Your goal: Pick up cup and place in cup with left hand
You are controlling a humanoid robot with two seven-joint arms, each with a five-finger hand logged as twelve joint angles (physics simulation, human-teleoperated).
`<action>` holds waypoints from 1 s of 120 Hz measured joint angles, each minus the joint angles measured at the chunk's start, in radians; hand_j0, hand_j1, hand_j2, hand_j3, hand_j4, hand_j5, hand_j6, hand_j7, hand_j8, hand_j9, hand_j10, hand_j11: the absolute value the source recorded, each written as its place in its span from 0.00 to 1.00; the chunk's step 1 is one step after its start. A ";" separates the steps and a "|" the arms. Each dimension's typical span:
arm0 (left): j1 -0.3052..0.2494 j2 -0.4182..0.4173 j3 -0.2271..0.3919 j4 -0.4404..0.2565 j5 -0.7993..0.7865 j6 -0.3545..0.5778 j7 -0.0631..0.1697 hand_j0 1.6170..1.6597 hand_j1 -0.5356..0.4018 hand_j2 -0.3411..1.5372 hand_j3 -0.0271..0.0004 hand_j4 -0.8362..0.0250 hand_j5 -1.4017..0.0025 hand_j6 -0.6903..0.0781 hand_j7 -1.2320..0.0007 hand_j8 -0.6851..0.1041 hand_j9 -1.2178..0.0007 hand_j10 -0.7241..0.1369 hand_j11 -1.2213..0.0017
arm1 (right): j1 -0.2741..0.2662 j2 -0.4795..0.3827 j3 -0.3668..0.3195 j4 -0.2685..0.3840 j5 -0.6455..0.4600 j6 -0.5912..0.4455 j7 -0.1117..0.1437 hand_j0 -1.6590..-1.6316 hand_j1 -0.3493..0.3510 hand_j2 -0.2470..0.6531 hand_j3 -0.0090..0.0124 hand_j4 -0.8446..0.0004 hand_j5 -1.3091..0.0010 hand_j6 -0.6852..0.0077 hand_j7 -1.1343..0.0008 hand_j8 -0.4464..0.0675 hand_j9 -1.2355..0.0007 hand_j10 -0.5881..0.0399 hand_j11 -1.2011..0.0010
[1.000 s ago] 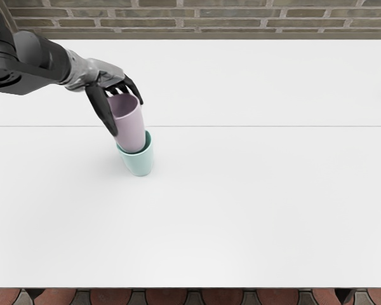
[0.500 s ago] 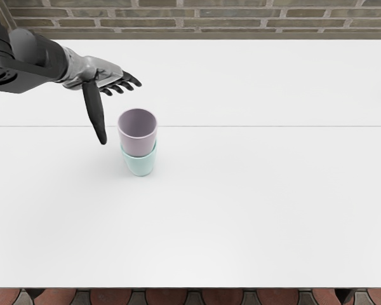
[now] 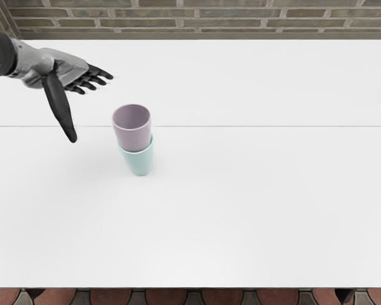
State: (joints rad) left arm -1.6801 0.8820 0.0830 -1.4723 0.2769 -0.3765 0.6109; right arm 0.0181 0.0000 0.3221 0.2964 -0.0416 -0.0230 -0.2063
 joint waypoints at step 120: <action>0.009 0.479 0.051 -0.182 -0.508 -0.235 0.000 0.96 0.94 0.18 0.99 0.97 1.00 0.89 1.00 0.86 1.00 0.84 1.00 | 0.002 0.000 0.000 0.030 0.001 0.000 -0.001 0.04 0.05 0.27 0.42 0.96 0.97 0.94 0.96 0.81 0.97 0.89 0.97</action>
State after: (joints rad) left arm -1.6716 1.3607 0.1340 -1.6546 -0.2314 -0.6117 0.6109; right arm 0.0199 0.0000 0.3221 0.3260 -0.0404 -0.0230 -0.2070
